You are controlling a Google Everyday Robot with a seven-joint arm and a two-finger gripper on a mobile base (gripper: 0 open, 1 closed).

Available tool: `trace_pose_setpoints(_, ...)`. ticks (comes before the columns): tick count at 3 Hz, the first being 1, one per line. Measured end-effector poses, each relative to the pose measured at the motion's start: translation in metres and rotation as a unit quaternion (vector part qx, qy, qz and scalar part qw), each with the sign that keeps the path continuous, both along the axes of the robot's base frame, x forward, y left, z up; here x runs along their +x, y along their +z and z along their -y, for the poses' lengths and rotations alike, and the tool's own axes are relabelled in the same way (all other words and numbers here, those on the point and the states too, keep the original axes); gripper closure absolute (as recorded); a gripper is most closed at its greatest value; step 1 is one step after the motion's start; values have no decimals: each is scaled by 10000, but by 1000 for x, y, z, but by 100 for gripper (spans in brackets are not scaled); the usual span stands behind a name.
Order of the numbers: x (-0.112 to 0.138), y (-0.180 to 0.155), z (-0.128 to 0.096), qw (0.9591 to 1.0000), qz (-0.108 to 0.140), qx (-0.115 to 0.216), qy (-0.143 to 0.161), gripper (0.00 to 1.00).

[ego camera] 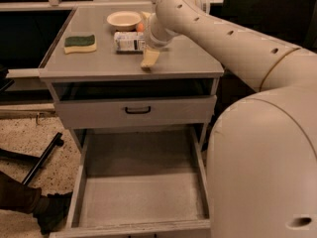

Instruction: Pick blue plastic bottle from middle drawer and place on counter

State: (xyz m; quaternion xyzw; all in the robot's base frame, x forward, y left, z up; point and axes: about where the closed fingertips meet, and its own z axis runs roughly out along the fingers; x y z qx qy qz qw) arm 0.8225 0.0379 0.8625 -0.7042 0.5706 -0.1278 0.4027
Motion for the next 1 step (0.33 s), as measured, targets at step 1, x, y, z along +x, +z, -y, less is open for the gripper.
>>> trace_pose_setpoints(1, 0, 0, 0, 10000, 0, 0, 0, 0)
